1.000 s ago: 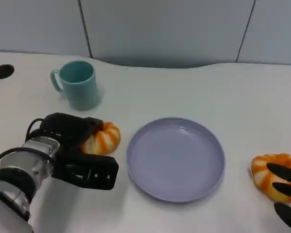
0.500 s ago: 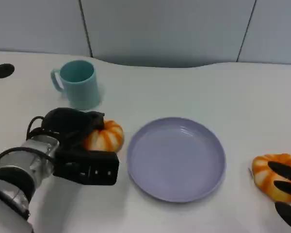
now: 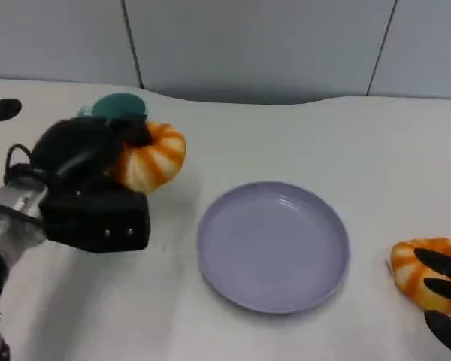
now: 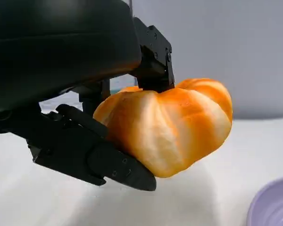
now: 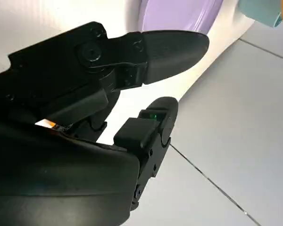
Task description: Grasp the bread from the table and place it into the plate.
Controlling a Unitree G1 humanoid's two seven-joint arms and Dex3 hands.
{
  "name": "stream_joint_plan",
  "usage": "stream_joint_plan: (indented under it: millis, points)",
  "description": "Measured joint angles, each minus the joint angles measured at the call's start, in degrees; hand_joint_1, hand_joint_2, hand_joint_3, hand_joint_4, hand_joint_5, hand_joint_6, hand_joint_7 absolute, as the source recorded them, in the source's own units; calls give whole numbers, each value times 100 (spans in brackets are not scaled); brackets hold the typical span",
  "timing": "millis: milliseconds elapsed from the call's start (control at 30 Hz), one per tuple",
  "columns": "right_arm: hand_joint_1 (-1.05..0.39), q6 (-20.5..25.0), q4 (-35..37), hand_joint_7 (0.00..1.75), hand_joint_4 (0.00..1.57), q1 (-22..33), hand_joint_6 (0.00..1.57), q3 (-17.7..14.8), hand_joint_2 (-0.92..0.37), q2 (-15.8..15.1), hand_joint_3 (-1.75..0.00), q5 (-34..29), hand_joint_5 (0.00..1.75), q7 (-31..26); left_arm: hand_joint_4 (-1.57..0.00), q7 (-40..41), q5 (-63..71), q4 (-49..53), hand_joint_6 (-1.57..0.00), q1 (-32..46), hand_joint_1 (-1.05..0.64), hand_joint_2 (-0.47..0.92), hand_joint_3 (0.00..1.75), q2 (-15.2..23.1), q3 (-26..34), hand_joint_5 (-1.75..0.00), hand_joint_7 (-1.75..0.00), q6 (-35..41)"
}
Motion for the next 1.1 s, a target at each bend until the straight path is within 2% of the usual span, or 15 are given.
stream_joint_plan:
  millis: [200,300,433,533,733,1100]
  points:
    - [-38,0,70,0,97,-100,78,21,-92,2,-36,-1,2,0,-68,-647,-219,-696,-47,-87,-20,88,15,54,121,-175,-175,-531]
    - [-38,8,108,0,96,-86,78,20,-92,4,-36,-1,2,-1,-78,-862,-275,-778,-54,-106,-20,91,19,30,163,-175,-175,-569]
    - [-38,99,91,0,97,-126,78,56,-92,74,-35,1,2,0,-81,-1730,-632,-862,-55,-298,-19,89,19,-408,99,-175,-175,-1327]
    - [-36,101,79,0,97,-145,78,65,-92,92,-35,-1,2,-1,-81,-2170,-701,-788,-56,-530,-19,88,18,-790,69,-175,-175,-1555]
    - [-37,111,86,0,97,-110,78,59,-92,93,-35,0,2,-4,-84,-2299,-626,-238,-62,-739,-14,87,18,-1278,-31,-175,-175,-1600]
    - [-37,110,73,0,97,-87,78,61,-92,98,-35,-29,2,-12,-85,-2189,39,298,-62,-959,-12,89,21,-1637,-487,-175,-175,-1158]
